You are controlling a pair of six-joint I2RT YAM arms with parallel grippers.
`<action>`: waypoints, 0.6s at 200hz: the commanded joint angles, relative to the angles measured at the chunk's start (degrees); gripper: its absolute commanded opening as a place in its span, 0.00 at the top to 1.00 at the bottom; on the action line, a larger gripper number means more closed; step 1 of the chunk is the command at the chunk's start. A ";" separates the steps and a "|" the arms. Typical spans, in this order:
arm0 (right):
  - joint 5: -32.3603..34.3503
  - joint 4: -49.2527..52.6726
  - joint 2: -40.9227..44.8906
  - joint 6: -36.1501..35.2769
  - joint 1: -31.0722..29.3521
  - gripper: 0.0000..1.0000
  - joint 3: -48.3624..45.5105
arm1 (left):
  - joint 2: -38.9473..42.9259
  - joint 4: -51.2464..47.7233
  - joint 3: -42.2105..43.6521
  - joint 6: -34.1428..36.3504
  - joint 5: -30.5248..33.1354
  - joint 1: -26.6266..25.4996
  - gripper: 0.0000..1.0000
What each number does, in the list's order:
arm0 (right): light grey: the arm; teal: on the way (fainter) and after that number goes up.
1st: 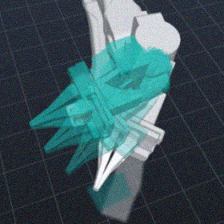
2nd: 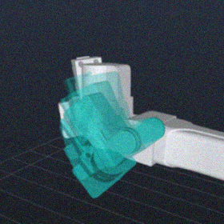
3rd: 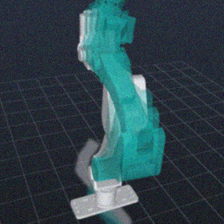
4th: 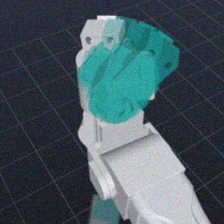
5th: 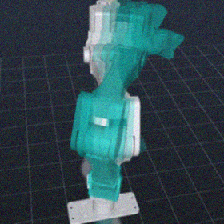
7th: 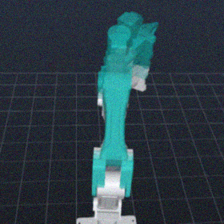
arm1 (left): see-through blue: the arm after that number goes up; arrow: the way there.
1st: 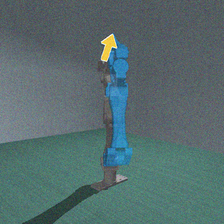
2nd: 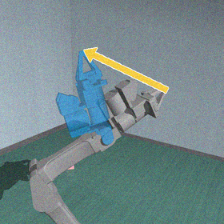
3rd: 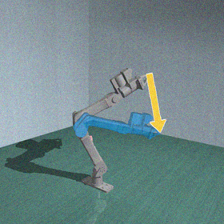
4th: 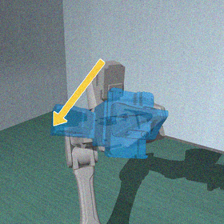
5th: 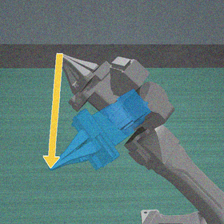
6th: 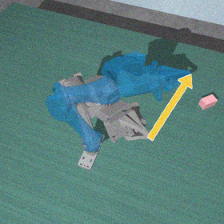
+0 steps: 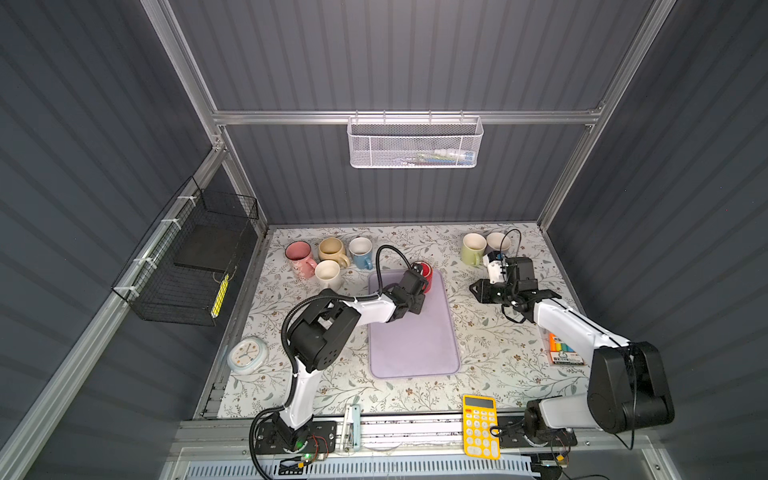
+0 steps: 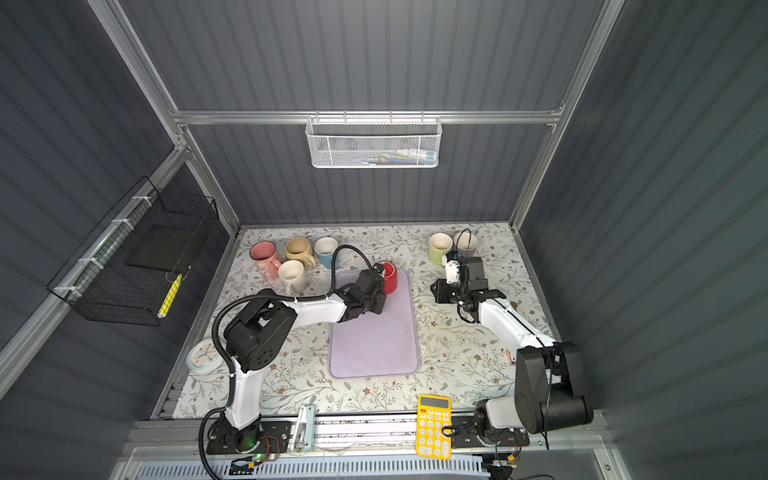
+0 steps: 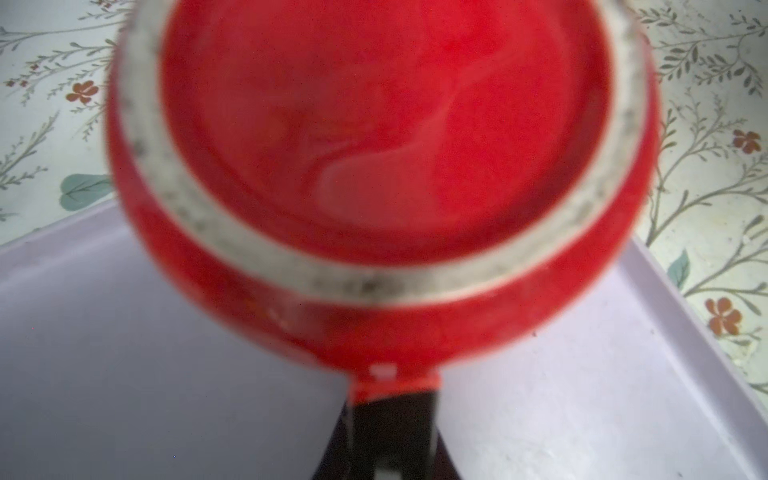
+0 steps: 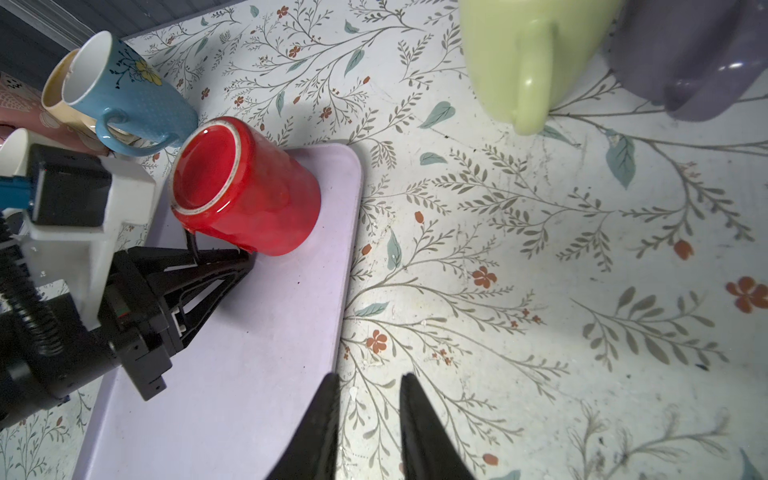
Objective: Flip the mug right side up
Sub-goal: 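Lower the left gripper onto the upside-down red mug's handle and close it, then lift the red mug off the tray with the left gripper while the right gripper approaches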
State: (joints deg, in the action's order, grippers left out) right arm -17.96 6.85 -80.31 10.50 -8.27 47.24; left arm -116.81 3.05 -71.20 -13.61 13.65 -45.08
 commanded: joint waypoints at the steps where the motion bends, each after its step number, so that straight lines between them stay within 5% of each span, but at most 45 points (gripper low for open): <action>1: 0.31 -0.17 0.99 0.40 0.19 0.72 -0.49 | 5.02 4.29 1.77 1.04 -2.98 0.23 0.97; 120: -0.06 1.48 2.19 0.66 0.19 0.72 0.30 | 15.25 10.75 9.84 0.02 -13.71 3.67 1.00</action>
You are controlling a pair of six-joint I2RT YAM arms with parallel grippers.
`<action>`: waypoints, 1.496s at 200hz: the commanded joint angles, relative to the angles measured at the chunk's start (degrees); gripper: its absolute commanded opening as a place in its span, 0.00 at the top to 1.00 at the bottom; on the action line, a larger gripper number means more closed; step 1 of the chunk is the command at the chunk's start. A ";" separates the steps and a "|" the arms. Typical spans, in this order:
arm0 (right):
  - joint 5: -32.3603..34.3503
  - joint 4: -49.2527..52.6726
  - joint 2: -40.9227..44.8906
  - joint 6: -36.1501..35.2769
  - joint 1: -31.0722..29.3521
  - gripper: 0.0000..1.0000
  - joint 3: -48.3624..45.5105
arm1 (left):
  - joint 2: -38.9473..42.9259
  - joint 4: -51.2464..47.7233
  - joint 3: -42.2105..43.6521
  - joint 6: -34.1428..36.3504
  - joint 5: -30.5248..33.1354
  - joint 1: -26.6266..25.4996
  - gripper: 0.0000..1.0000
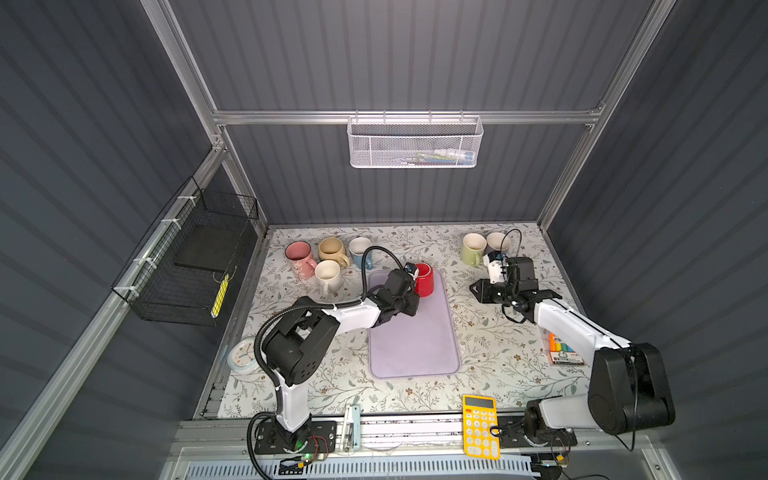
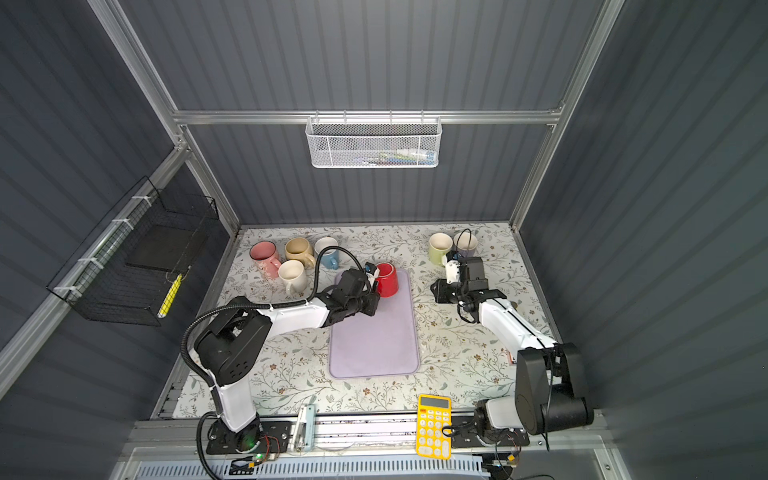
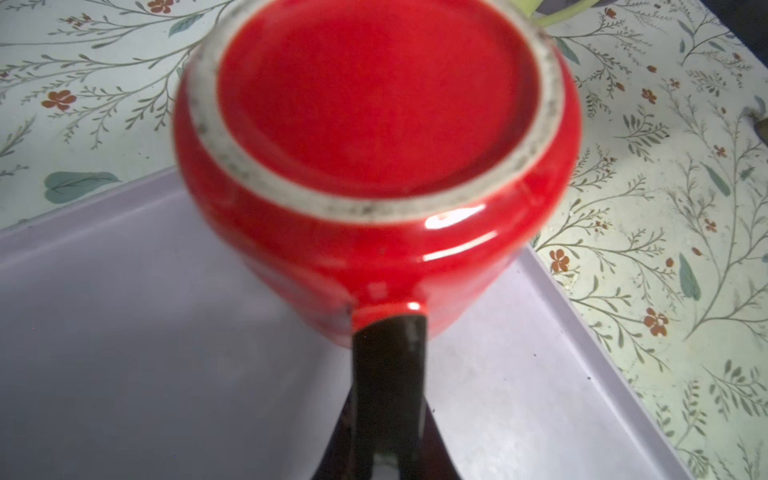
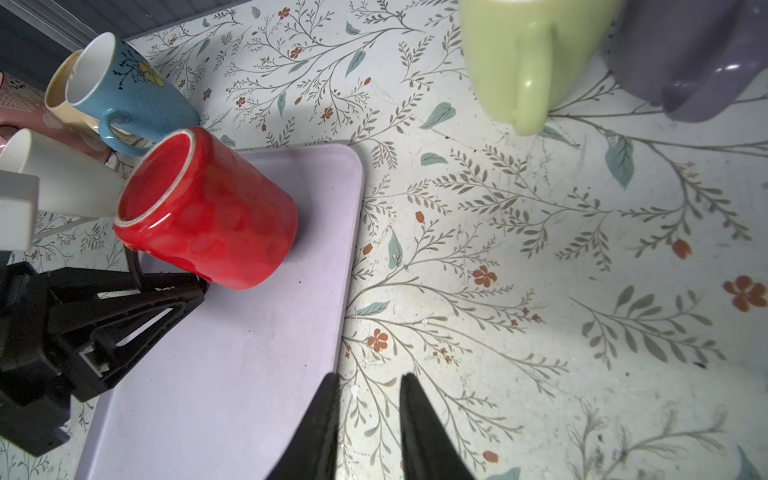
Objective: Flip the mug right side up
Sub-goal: 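Lift the red mug off the tray with the left gripper while the right gripper approaches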
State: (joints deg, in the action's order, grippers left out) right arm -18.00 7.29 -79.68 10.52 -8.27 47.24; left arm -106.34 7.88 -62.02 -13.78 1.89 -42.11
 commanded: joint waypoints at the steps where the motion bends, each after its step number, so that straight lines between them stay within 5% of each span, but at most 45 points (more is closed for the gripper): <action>1: -0.02 1.05 1.59 0.64 0.19 0.72 0.30 | 4.85 5.92 0.71 0.22 -1.97 0.71 1.00; 49: -0.60 0.64 2.06 1.43 0.19 0.72 0.22 | 10.30 7.20 2.65 0.74 -6.68 2.33 1.00; 193: -16.33 -14.14 8.31 6.18 0.19 0.71 -6.90 | 21.79 17.82 9.28 -5.06 -26.36 8.93 1.00; 299: -30.46 -39.44 9.59 17.47 -1.81 0.48 -13.73 | 22.78 24.59 10.45 -9.87 -33.61 10.81 1.00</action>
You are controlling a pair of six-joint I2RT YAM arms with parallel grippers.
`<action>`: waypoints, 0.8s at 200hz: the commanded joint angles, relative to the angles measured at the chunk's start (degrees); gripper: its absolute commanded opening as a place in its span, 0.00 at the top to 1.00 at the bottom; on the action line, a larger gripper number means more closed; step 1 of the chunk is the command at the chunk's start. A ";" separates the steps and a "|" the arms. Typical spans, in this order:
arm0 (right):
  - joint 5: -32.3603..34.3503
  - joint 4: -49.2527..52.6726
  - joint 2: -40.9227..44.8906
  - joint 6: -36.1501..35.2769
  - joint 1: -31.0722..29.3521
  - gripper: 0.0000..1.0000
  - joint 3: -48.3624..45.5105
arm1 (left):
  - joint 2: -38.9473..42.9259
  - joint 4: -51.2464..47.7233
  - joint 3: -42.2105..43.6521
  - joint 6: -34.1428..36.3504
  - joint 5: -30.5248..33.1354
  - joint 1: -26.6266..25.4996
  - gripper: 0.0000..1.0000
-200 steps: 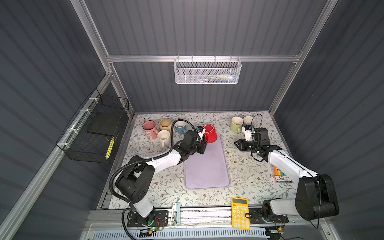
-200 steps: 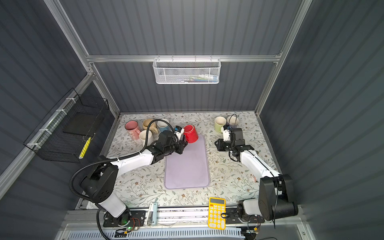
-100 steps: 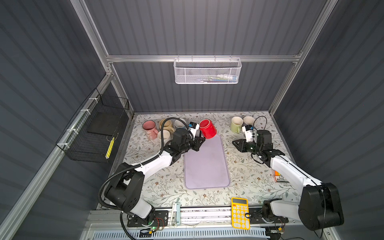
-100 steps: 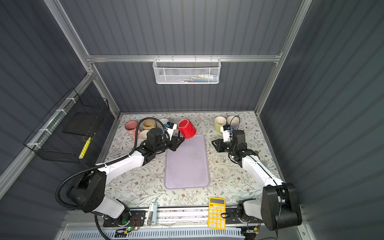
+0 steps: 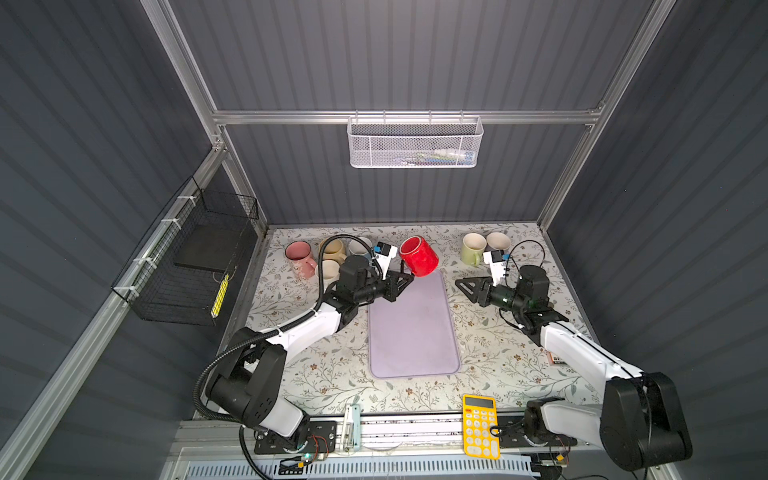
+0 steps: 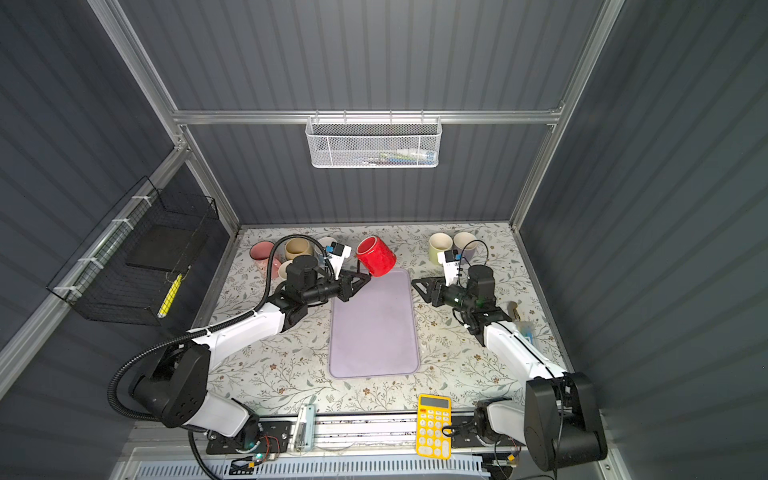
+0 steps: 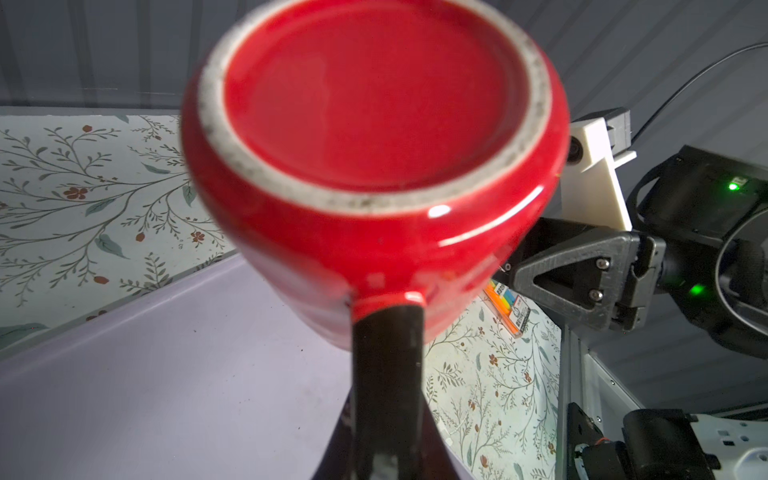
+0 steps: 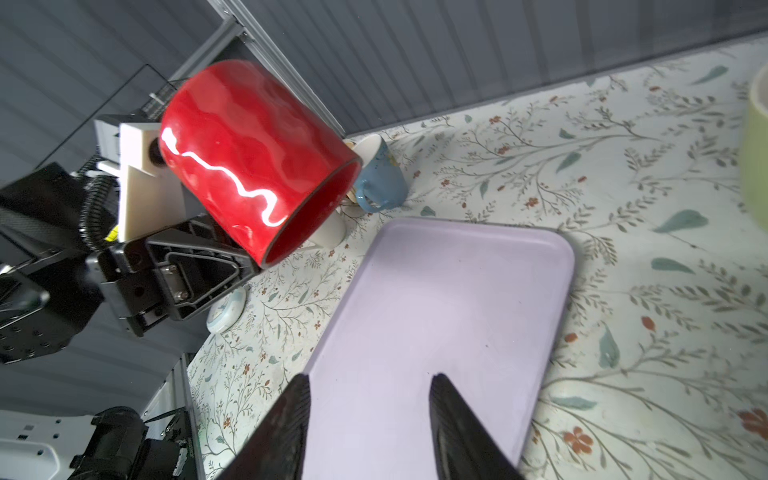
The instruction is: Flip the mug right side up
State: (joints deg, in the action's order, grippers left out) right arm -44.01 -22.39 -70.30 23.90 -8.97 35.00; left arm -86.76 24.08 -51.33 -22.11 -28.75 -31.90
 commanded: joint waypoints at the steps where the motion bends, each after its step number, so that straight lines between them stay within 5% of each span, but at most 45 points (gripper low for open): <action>1: -4.48 -9.95 0.23 4.16 -1.21 0.48 -1.55 | 3.14 8.42 -0.20 -1.58 -3.02 0.61 1.00; 160: -6.36 -34.35 -12.39 15.51 -9.40 0.45 6.46 | 3.30 17.82 0.62 -11.77 -7.37 0.75 1.00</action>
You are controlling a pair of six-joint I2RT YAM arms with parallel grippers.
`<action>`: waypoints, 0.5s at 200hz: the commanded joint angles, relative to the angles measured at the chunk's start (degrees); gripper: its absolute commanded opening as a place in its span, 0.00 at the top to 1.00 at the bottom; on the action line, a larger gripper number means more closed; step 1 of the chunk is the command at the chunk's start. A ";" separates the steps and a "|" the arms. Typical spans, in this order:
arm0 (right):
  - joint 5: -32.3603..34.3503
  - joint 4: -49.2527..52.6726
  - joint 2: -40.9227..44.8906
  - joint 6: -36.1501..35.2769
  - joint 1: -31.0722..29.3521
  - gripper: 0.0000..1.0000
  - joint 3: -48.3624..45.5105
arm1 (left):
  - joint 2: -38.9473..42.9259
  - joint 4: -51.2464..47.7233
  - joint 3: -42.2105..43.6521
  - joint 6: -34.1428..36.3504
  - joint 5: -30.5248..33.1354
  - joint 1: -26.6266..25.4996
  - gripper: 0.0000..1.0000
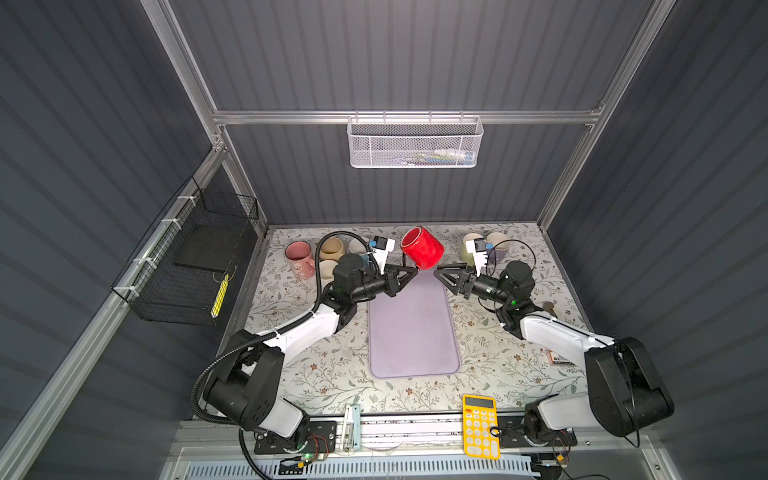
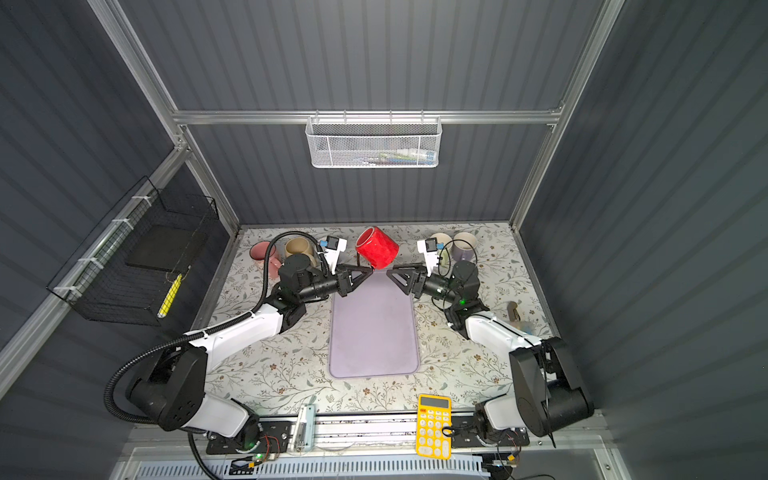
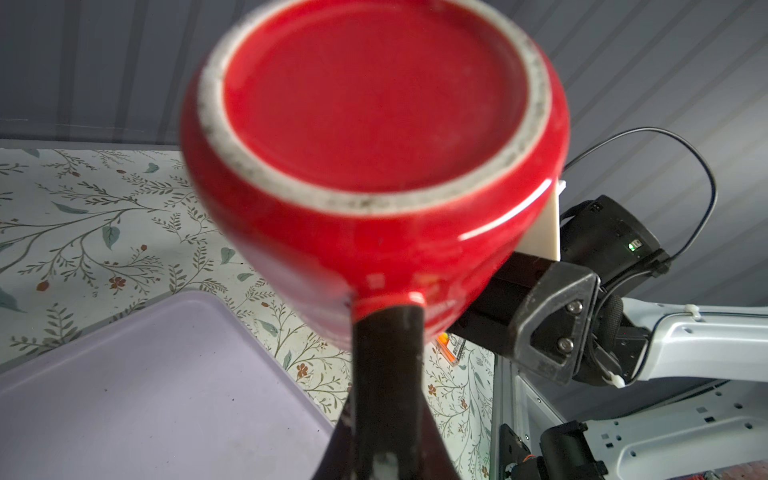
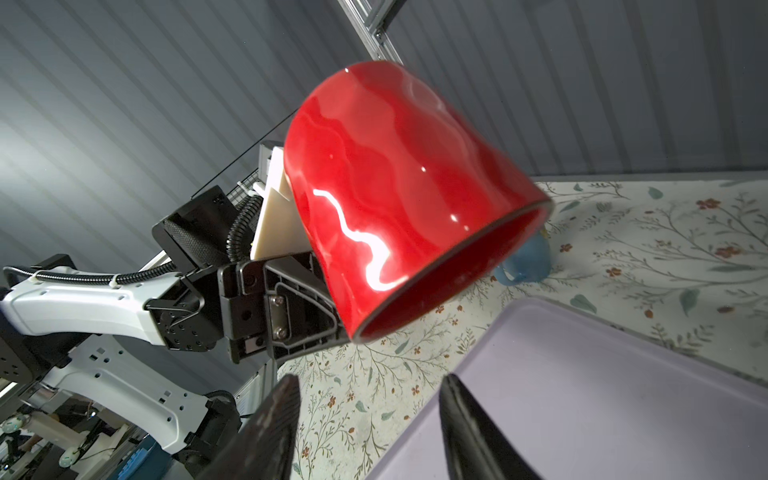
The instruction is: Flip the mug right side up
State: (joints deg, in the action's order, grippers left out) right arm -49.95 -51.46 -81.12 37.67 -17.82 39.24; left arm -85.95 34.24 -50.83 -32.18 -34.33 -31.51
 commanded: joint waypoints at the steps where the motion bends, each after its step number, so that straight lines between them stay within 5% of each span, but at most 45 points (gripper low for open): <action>1: -0.41 -5.43 -1.66 1.81 -0.59 0.45 2.27 | 2.47 7.67 0.11 -1.72 -1.80 0.33 1.00; 100: 0.43 -16.12 -9.31 8.78 -2.64 0.48 6.83 | 1.89 11.29 1.72 -4.35 -2.22 0.25 1.00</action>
State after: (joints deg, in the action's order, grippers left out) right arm -49.52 -63.05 -89.86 44.47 -19.97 44.56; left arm -85.95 37.76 -49.47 -35.79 -35.11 -31.51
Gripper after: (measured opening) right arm 0.522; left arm 0.167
